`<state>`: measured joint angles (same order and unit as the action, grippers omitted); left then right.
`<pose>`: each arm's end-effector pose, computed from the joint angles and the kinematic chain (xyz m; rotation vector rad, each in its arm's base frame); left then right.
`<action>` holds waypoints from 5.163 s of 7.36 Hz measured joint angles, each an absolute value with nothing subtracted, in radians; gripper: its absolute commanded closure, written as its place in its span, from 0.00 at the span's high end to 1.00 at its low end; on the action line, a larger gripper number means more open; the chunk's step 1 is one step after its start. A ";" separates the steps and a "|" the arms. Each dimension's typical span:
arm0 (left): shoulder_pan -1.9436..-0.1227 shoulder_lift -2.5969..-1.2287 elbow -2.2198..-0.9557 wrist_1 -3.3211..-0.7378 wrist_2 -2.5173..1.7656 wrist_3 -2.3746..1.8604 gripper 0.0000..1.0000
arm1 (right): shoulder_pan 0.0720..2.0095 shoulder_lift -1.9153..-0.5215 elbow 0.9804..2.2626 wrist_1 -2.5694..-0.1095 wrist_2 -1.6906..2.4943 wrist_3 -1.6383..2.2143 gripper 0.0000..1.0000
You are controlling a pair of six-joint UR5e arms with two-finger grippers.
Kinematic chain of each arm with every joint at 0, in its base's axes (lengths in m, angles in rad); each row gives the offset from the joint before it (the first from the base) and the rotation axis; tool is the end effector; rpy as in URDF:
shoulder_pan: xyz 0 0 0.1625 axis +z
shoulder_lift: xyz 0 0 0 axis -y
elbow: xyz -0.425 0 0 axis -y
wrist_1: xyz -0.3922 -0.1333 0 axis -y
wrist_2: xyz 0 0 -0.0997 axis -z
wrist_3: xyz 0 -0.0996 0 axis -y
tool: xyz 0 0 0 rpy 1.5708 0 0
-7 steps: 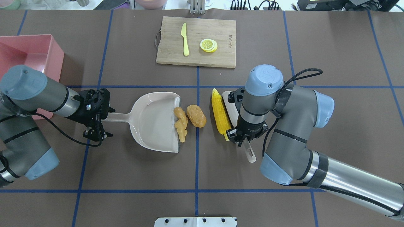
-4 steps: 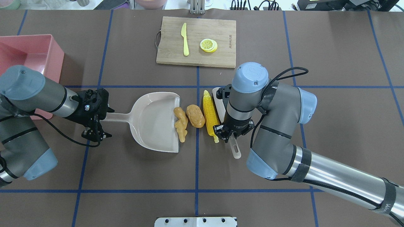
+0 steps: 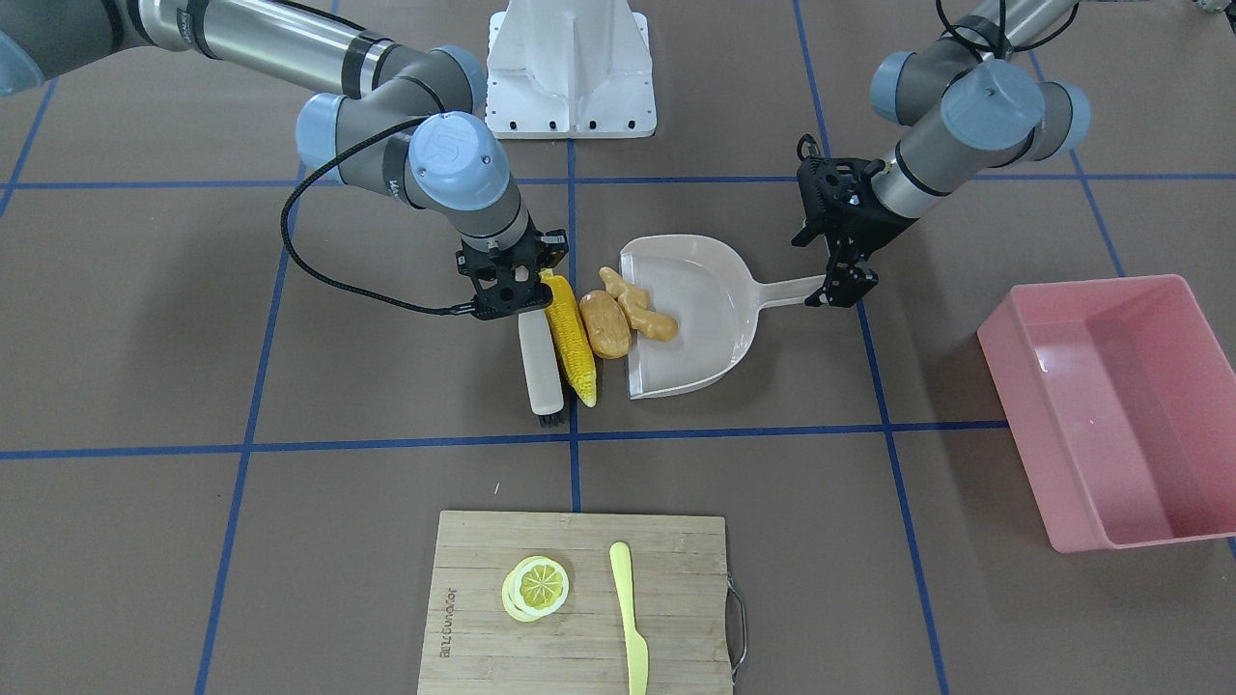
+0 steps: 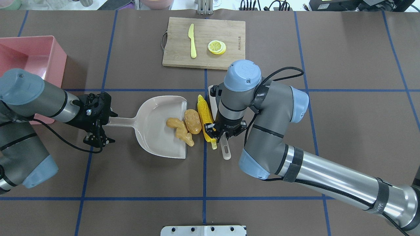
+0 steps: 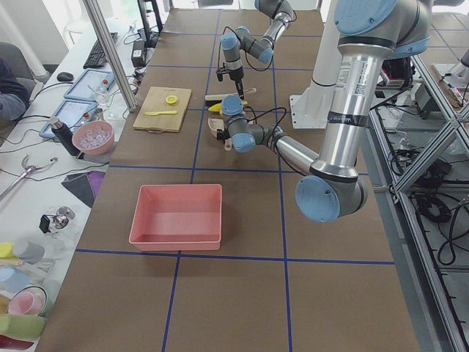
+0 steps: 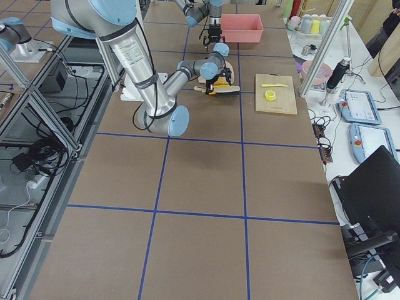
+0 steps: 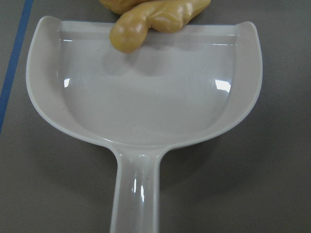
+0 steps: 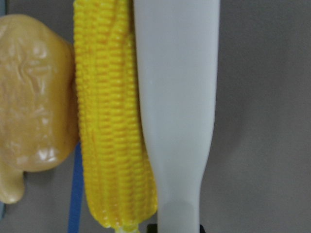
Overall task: Sweep and dump trash into bin
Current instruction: 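Sweep the corn cob and tan pieces into the dustpan with the right-held brush, then push the corn cob farther into the dustpan with the brush, then return the brush to its spot on the table with the right gripper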
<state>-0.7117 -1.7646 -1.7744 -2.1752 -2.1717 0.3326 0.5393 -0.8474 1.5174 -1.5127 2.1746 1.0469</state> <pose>0.3786 -0.4282 0.3880 0.8653 0.8530 1.3551 -0.5764 -0.4344 0.2324 -0.1394 -0.9001 -0.2054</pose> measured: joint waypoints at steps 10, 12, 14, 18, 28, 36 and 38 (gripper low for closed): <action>-0.713 -1.760 -1.775 -2.176 -2.180 0.329 0.95 | 0.411 -0.789 1.464 -1.241 2.157 1.372 0.00; -0.713 -1.759 -1.777 -2.176 -2.180 0.328 0.95 | 0.407 -0.768 1.437 -1.153 2.144 1.422 0.00; -0.714 -1.749 -1.778 -2.177 -2.180 0.328 0.95 | 0.407 -0.748 1.426 -1.106 2.131 1.457 0.00; -0.714 -1.747 -1.772 -2.179 -2.178 0.328 0.95 | 0.423 -0.757 1.437 -1.086 2.127 1.480 0.00; -0.719 -1.762 -1.732 -2.179 -2.169 0.322 0.53 | 0.666 -1.023 1.875 -1.643 2.166 1.160 0.00; -0.722 -1.760 -1.733 -2.222 -2.170 0.275 0.17 | 1.051 -1.603 2.011 -1.679 2.330 0.602 0.00; -0.728 -1.759 -1.738 -2.224 -2.173 0.259 0.15 | 1.099 -1.650 1.970 -1.678 2.374 0.516 0.00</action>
<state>-0.7276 -1.7595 -1.7378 -2.2239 -2.1731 0.2592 1.0989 -1.6499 1.9704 -1.6784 2.3739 0.5161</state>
